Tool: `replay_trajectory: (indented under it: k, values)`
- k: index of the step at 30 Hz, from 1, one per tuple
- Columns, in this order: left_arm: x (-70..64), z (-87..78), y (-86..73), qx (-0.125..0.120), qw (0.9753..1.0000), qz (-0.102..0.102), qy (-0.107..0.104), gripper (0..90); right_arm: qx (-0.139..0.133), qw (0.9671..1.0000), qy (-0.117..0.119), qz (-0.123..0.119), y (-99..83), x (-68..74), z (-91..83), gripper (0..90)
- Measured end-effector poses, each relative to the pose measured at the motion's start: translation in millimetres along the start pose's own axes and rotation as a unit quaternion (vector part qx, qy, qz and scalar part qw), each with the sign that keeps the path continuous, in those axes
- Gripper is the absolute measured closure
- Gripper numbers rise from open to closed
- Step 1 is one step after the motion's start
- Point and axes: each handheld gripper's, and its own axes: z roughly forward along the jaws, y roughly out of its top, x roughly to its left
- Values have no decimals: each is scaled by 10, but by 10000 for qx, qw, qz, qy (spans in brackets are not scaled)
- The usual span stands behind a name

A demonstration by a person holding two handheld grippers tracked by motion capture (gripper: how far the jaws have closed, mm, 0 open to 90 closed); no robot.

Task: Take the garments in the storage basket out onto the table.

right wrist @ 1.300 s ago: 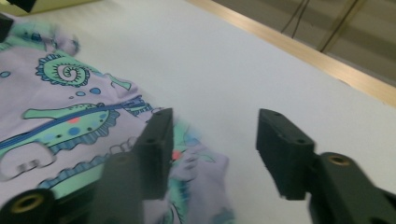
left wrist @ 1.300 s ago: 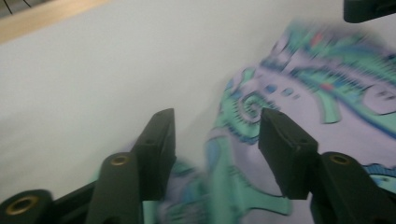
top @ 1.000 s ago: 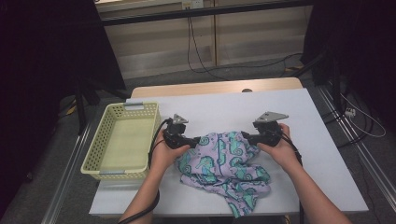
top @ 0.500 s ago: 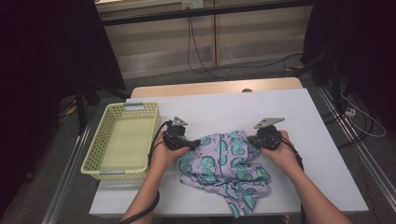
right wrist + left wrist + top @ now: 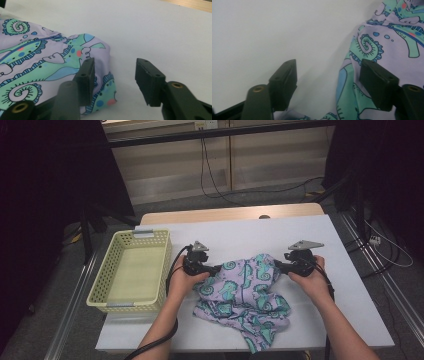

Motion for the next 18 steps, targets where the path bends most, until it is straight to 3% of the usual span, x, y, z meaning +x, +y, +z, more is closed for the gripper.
replay_trajectory:
  k: [4, 9, 13, 15, 16, 17, 18]
  values:
    - [-42, 69, -40, 165, 9997, 15, -169, 408, 54, 9999, -20, 148, -35, -34, -22, 440]
    - [-74, 74, -35, 219, 9997, 99, -95, 445, 242, 9994, 173, 198, -104, -1, 48, 440]
    - [-146, 64, -16, 299, 9992, 15, -259, 659, 399, 9981, 396, 255, -123, 47, 134, 510]
    - [-172, 62, -13, 330, 9988, -50, -371, 786, 429, 9985, 309, 122, -120, 101, 172, 518]
    - [-187, 61, -12, 318, 9989, -37, -346, 815, 450, 9987, 252, -46, -108, 131, 180, 566]
    - [-198, 51, -1, 362, 9988, -16, -320, 841, 415, 9984, 357, -115, -102, 156, 191, 676]
    - [-205, 35, 13, 404, 9989, 18, -235, 858, 356, 9980, 505, -121, -102, 175, 209, 700]
